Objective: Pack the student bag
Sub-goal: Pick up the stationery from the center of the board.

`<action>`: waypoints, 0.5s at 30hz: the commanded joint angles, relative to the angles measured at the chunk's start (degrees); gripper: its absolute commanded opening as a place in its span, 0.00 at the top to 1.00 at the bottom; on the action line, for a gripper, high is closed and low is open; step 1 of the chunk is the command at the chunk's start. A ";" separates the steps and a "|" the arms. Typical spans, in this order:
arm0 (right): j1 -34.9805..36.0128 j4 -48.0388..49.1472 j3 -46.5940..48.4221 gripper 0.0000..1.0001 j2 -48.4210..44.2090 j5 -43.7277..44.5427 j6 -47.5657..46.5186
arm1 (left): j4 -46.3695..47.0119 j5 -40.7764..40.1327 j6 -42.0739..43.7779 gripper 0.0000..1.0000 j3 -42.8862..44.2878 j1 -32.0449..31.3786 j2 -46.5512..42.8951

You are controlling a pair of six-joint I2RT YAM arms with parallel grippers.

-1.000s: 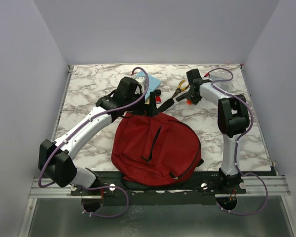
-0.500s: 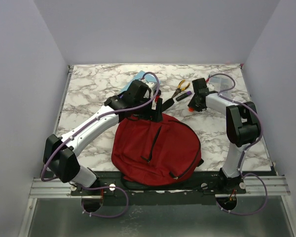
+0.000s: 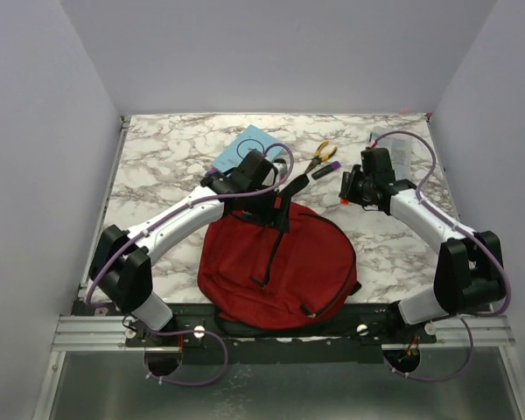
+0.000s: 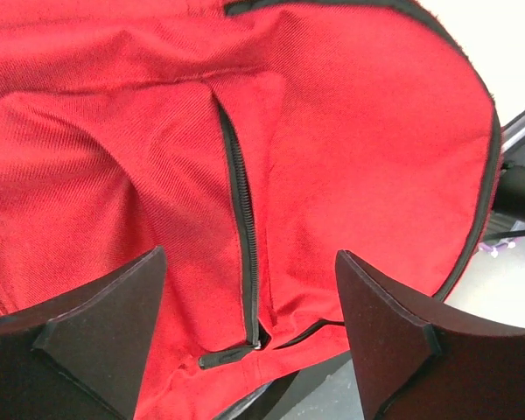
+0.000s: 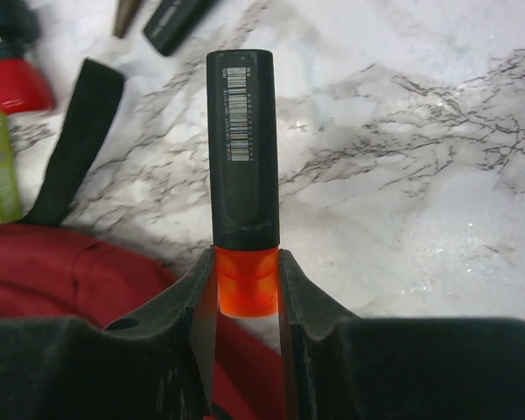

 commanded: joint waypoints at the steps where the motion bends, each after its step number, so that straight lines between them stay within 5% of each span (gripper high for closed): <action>1: 1.42 -3.02 -2.77 0.99 -6.36 -6.80 -3.03 | -1.52 1.42 1.18 0.24 -2.38 -0.47 2.85; 12: 9.03 -9.84 -3.49 0.99 -16.42 -15.95 -4.04 | -5.09 -4.47 4.50 0.39 -0.48 -1.21 7.43; 15: 12.58 -11.58 -3.65 0.99 -16.65 -18.11 -3.25 | -5.52 -6.29 4.70 0.53 -0.35 -1.17 7.50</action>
